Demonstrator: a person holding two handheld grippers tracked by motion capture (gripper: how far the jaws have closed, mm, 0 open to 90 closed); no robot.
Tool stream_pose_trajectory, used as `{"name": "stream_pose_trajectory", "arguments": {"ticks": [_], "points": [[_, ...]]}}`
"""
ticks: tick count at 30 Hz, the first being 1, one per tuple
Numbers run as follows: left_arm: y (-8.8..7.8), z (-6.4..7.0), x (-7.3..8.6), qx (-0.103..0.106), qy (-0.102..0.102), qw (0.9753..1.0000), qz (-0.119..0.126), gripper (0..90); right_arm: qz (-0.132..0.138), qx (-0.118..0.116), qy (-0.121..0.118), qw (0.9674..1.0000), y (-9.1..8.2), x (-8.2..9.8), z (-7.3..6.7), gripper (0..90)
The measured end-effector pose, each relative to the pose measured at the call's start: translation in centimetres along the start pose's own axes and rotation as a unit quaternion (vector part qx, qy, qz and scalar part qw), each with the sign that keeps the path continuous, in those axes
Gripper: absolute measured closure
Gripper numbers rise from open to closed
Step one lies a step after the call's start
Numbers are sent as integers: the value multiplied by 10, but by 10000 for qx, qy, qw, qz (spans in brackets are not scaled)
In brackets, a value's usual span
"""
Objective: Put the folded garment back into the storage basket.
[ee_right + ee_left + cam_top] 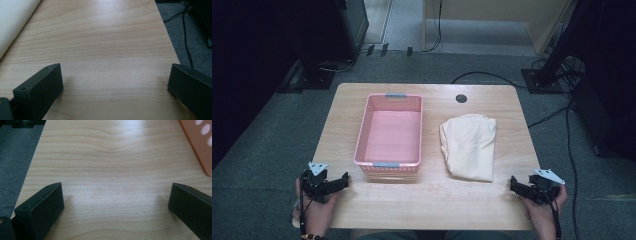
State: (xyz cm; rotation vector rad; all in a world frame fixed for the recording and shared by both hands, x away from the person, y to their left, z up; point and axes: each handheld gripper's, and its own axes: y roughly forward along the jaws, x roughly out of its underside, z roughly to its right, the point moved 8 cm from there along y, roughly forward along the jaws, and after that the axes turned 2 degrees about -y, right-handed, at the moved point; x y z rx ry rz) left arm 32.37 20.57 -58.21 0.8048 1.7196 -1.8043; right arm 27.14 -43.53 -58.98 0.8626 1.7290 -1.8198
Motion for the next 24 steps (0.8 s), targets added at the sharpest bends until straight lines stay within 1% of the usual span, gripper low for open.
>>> {"name": "stream_pose_trajectory", "arguments": {"ticks": [9, 13, 15, 16, 18, 21, 24], "points": [[0, 0, 0, 0, -3, 10000, 0, 3, 9, -27, -43, 10000, -1, 1, -1, 2], [0, 0, 0, 3, -6, 10000, 7, 3, 33, 128, -3, 9999, -2, -1, 1, 16], [0, 0, 0, 2, -7, 10000, 7, 3, 34, 156, 14, 9999, -2, -1, 1, 16], [0, 0, 0, 2, -3, 10000, 5, 3, 37, 154, 28, 9999, -2, -2, 1, 16], [0, 0, 0, 1, -8, 10000, 8, 3, 89, 74, 88, 9999, -4, -5, 0, 12], [0, 0, 0, 2, -8, 10000, 11, 3, 156, 73, 139, 9998, -9, -9, -2, 3], [0, 0, 0, 3, -10, 10000, 11, 3, 206, 70, 121, 9997, -13, -13, -5, 0]]}}
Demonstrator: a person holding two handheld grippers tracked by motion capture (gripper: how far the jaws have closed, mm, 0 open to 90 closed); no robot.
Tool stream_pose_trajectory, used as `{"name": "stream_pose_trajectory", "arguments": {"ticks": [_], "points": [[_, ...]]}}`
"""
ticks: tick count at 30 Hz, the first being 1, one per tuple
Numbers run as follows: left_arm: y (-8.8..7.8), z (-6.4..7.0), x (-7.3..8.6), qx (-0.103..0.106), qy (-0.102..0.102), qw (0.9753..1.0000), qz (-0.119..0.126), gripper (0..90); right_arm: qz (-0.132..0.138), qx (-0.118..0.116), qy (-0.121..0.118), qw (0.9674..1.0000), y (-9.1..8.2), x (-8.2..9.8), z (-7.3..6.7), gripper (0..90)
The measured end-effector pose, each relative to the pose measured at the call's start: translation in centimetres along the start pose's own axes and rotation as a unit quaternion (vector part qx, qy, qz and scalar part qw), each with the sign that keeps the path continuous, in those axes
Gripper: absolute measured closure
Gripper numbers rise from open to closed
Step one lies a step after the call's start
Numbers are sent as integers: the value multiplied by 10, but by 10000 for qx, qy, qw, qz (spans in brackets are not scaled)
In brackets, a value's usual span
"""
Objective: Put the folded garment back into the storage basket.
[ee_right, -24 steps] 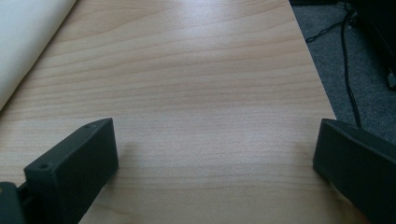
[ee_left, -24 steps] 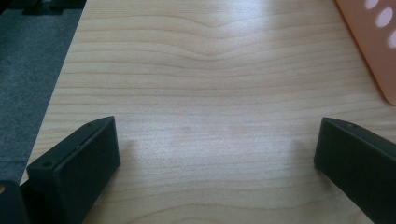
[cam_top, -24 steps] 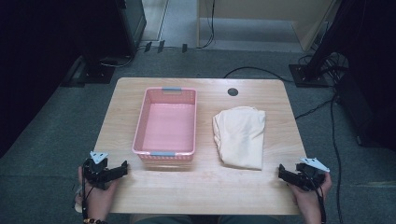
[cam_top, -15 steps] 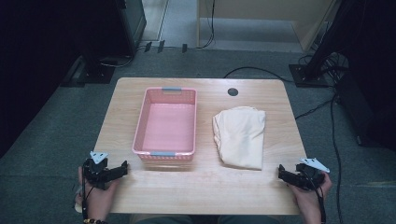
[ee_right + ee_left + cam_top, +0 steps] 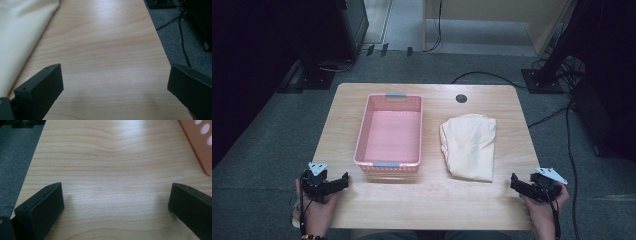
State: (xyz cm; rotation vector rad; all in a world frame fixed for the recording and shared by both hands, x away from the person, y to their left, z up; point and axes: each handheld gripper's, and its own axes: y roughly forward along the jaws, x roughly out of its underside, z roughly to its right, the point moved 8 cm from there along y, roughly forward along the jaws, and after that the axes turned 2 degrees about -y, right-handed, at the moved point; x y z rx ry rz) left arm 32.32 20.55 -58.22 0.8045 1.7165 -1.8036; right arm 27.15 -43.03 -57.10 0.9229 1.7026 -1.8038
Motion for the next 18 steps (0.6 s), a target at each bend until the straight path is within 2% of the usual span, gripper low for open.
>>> {"name": "stream_pose_trajectory", "arguments": {"ticks": [3, 8, 18], "points": [[0, 0, 0, 0, 1, 10000, 0, 3, 59, -34, -12, 10000, -4, -6, -4, 0], [0, 0, 0, 1, 0, 10000, -1, 3, 6, -46, -105, 9999, -6, -13, -11, 0], [0, 0, 0, 0, 1, 10000, 0, 3, 42, -171, -208, 9996, -2, -28, -31, 2]]}}
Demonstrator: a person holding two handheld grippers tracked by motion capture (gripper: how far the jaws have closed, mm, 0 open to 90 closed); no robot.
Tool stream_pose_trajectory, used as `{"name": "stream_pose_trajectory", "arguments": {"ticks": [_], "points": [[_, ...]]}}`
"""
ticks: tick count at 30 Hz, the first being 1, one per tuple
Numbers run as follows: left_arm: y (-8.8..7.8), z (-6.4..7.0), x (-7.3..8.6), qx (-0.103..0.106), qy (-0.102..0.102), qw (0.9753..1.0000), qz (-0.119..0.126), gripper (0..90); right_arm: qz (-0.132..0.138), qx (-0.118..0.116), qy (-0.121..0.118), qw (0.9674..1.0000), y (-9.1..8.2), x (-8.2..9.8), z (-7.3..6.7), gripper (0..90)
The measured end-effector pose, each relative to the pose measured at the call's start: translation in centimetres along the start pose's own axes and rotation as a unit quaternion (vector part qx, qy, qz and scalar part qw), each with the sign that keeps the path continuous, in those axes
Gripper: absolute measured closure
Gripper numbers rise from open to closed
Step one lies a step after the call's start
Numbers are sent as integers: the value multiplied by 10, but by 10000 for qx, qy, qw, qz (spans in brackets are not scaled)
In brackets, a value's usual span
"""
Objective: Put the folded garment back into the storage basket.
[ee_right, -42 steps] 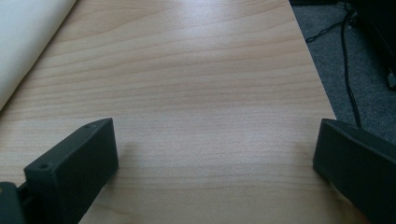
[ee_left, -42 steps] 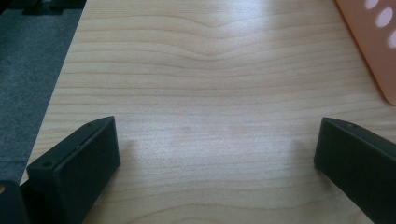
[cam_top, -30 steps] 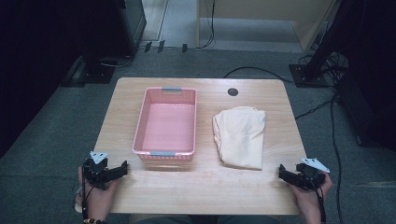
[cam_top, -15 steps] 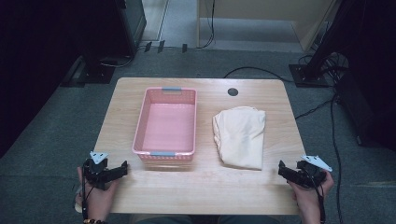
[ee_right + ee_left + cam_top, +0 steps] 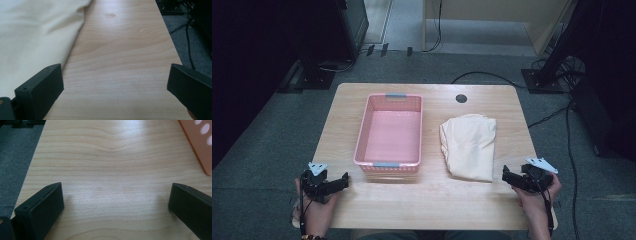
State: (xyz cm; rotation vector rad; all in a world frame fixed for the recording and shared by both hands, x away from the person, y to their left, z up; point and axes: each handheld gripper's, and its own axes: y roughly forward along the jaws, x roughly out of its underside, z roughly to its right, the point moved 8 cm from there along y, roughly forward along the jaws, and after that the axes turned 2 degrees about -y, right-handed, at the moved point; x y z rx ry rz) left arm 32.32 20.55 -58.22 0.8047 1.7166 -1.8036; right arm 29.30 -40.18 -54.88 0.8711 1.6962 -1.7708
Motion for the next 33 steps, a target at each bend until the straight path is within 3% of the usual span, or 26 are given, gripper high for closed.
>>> {"name": "stream_pose_trajectory", "arguments": {"ticks": [8, 33], "points": [[0, 0, 0, 0, 1, 10000, -1, 3, 69, -82, -97, 9999, 1, -15, -15, 3], [0, 0, 0, 25, 28, 10000, -7, 3, 84, -305, -136, 9994, 12, -35, -46, 16]]}}
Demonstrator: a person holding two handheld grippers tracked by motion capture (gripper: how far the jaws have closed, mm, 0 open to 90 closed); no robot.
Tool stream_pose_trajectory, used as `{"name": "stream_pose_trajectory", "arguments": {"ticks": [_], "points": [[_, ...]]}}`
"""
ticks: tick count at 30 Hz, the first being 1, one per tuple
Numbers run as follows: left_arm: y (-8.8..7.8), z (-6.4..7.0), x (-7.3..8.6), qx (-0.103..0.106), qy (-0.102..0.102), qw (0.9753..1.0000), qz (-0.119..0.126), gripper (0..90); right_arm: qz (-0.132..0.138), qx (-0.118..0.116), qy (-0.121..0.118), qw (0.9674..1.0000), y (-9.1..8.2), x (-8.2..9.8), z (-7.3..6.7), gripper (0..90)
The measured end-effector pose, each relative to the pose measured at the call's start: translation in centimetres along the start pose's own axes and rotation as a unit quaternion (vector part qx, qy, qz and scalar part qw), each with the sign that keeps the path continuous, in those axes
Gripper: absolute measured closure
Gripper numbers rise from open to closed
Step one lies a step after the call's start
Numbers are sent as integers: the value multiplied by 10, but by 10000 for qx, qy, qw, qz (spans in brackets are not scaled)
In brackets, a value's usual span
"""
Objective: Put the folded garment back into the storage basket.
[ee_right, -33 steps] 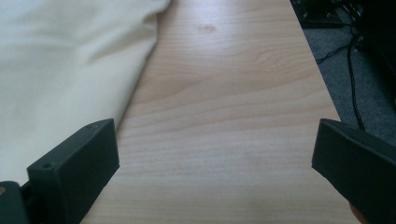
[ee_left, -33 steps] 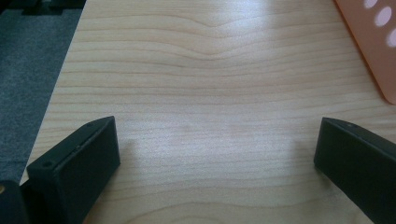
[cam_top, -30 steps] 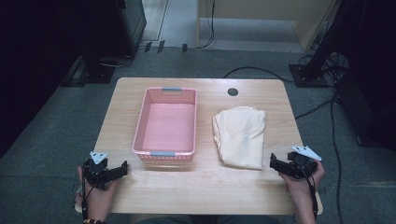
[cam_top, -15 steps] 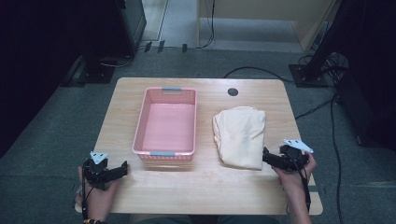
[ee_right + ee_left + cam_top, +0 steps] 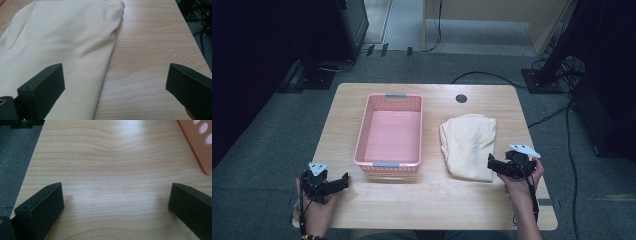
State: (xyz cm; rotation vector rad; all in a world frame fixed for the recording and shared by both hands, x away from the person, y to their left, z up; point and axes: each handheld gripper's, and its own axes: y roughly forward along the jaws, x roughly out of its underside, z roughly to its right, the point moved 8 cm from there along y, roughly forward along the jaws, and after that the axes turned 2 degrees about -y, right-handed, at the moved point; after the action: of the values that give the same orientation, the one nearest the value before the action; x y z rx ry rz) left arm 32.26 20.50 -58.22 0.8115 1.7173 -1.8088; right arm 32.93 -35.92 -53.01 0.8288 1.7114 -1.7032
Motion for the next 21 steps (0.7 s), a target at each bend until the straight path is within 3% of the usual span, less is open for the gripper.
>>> {"name": "stream_pose_trajectory", "arguments": {"ticks": [21], "points": [[0, 0, 0, 16, 23, 10000, -1, 3, -71, -117, -205, 9997, 10, -14, -27, 19]]}}
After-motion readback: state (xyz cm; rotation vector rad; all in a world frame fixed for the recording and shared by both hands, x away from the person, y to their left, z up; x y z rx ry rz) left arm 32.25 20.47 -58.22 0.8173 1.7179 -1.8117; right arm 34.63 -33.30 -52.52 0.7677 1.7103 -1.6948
